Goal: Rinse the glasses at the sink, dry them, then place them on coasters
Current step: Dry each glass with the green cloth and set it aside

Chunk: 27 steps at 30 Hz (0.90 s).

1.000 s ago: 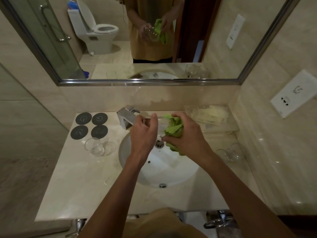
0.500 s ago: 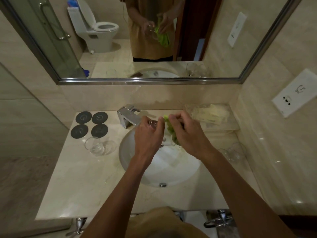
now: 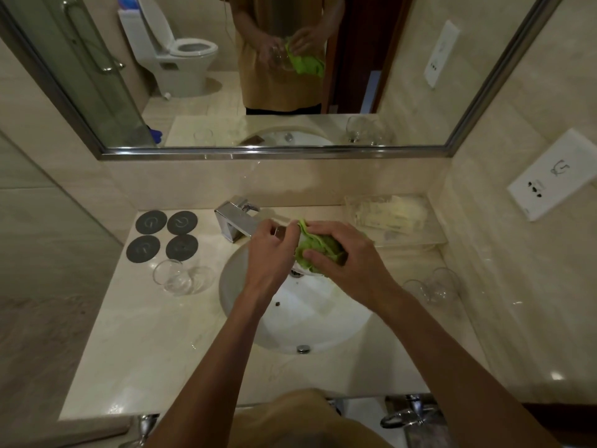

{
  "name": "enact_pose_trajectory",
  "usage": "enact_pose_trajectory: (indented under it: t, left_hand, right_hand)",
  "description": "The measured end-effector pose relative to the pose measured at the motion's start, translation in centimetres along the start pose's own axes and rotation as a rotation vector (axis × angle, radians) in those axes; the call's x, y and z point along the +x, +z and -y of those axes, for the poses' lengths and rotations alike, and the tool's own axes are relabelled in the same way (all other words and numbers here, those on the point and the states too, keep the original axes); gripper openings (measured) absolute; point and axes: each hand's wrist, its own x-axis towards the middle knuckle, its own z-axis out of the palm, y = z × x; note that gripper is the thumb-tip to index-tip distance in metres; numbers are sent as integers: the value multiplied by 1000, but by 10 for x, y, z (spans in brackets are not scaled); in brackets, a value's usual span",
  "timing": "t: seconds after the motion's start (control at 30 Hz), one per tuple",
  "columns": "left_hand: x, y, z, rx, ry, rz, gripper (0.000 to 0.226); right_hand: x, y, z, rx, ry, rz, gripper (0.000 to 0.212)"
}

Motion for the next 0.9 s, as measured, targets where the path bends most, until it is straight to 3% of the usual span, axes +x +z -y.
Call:
enact_pose_trajectory:
  t: [0.07, 0.17, 0.4, 0.53, 0.63, 0.7, 0.9]
  left_hand:
    - [-2, 4, -3, -47, 19, 11, 31]
    - [-5, 8, -5, -117, 32, -1, 33]
    - [-9, 7, -3, -224, 93, -90, 29]
    - [-10, 5, -1, -225, 153, -131, 33]
    - [-7, 4, 1, -215, 126, -188, 32]
    - [-3, 4, 3, -229, 40, -228, 30]
    - [6, 4, 16, -371, -288, -128, 25]
  right_hand:
    - [-1, 11, 0, -97, -80, -128, 38]
    - [7, 14, 8, -46, -33, -224, 37]
    - [41, -10, 34, 20, 431, 52, 43]
    - [44, -11, 37, 20, 561, 158, 44]
    - [34, 3, 43, 9, 475, 14, 43]
    - [26, 17, 41, -29, 296, -99, 38]
    - [13, 39, 19, -462, -185, -126, 40]
